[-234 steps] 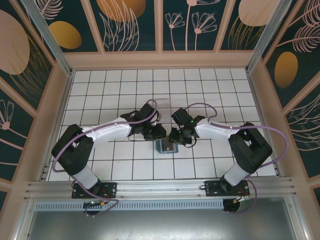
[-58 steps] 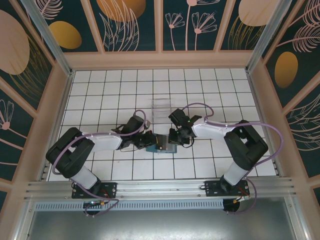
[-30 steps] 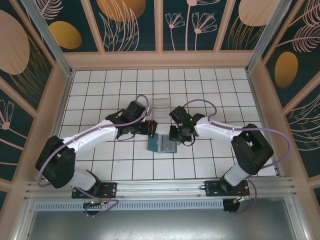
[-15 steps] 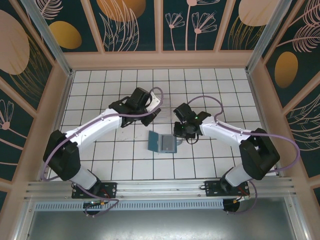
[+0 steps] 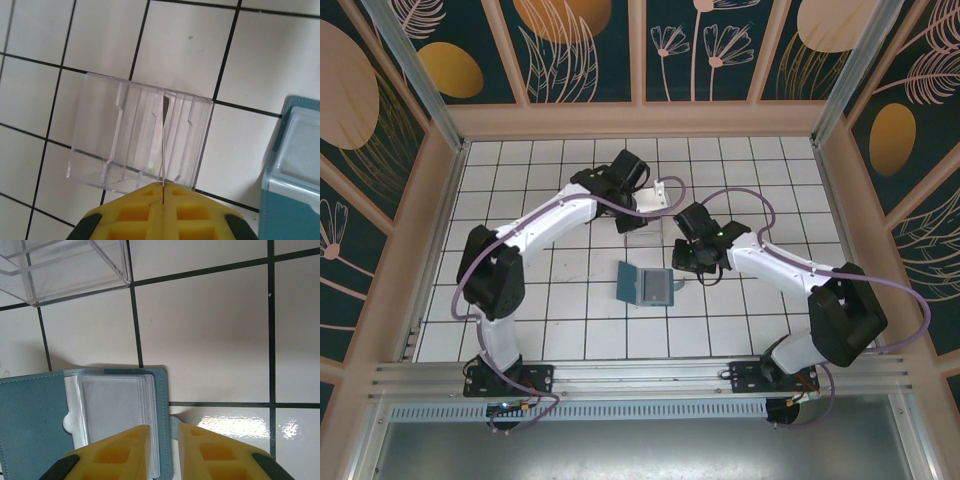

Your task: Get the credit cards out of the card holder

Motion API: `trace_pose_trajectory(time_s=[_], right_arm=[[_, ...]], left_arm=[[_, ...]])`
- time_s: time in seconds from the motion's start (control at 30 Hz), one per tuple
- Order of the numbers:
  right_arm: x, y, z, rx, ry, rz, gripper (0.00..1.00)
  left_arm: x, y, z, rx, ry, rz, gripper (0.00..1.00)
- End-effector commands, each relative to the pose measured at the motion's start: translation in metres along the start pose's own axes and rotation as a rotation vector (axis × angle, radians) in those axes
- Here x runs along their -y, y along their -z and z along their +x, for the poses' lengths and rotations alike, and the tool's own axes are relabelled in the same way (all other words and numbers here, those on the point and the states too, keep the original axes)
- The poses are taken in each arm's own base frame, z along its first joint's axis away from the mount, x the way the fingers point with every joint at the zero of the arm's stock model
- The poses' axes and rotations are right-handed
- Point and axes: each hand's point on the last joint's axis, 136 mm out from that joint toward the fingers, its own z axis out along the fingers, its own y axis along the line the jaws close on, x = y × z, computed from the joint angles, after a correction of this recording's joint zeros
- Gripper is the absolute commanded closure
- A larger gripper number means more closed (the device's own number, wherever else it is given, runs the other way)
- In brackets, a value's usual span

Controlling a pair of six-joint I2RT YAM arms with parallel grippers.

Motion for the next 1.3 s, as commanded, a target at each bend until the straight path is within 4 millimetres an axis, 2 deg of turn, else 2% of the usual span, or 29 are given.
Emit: trace_pose_trajectory(time_s=[0.0, 0.33, 0.6, 0.83, 1.0, 1.27], right_arm=[[0.004, 0.009, -0.006, 0.027, -0.001, 0.02, 0.77], [0.007, 0.011, -0.005, 0.025, -0.012, 0.022, 0.77], [0.009, 0.008, -0.003, 0.014, -0.012, 0.022, 0.77], [0.009, 0.004, -0.002, 0.006, -0.016, 0.016, 0.77], [0.009, 0.002, -0.001, 0.001, -0.014, 0.019, 0.77], [0.011, 0.0, -0.001, -0.001, -0.016, 0.023, 0.77]], left_arm=[[0.014, -0.001, 0.013, -0.066, -0.099, 0.137, 1.0], [0.011, -0.016, 0.006, -0.094, -0.143, 0.224, 1.0], [0.001, -0.042, 0.022, -0.194, -0.143, 0.198, 1.0], [-0.003, -0.043, 0.02, -0.184, -0.138, 0.185, 1.0], [0.004, -0.043, 0.016, -0.156, -0.147, 0.228, 1.0], [0.011, -0.055, 0.023, -0.192, -0.126, 0.288, 0.99]])
